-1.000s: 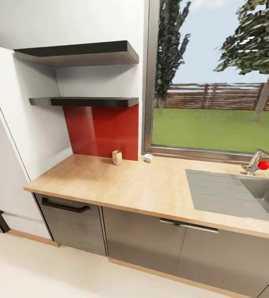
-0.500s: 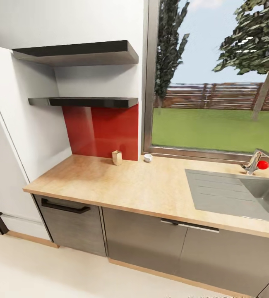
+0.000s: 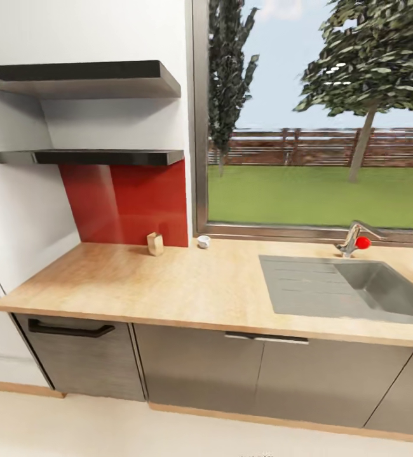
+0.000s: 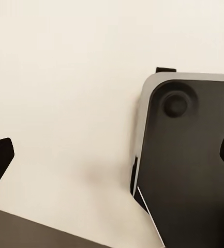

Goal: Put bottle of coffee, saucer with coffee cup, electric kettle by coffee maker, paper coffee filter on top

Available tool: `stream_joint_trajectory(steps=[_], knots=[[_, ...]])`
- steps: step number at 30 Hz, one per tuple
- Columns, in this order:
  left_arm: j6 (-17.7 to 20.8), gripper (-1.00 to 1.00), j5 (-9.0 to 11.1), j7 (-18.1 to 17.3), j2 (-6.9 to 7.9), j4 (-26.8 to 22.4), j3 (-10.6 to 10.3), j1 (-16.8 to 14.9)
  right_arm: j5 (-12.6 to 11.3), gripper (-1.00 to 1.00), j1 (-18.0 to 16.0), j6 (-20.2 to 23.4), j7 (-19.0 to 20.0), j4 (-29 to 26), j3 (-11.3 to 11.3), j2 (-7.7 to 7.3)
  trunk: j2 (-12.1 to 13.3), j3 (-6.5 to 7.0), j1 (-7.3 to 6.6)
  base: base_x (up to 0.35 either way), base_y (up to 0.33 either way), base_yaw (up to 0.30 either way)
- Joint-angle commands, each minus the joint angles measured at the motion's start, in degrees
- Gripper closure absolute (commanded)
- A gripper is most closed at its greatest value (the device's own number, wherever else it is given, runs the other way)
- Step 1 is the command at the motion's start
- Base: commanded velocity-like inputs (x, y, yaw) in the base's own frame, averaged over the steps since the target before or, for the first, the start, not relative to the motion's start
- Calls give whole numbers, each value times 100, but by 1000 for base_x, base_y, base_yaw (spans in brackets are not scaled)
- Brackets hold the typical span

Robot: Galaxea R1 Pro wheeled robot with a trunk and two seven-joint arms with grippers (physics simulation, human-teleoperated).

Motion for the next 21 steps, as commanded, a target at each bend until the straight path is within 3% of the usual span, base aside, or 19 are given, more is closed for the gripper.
stream_joint_trajectory(steps=[1, 5, 13, 14, 17, 21], knots=[[-2, -100, 54, 12, 11, -10, -12, 3, 31, -100, -6, -6, -39, 7, 41, 10, -12, -12, 4, 0, 0, -264], [45, -100, 40, 57, 45, 2, -21, 5, 25, -100, -6, -23, -39, 5, 44, 76, -12, -12, 4, 0, 0, -264], [108, -100, 28, 75, 192, 21, -25, 57, 31, -100, -6, -573, -39, -312, 65, 597, -12, -10, 4, 0, 0, -192], [113, -100, 28, 77, 236, 22, -25, 63, 25, -100, -6, -647, -33, -1080, 67, 597, -12, -10, 4, 0, 0, -9], [115, -100, 28, 77, 238, 22, -25, 64, 23, -100, -6, -658, -26, -1526, 68, 597, -12, -10, 4, 0, 0, -4], [122, -100, 15, 79, 220, 30, -35, 64, 22, -100, -6, -669, -18, -2708, 200, 597, -12, -10, 4, 0, 0, 0]])
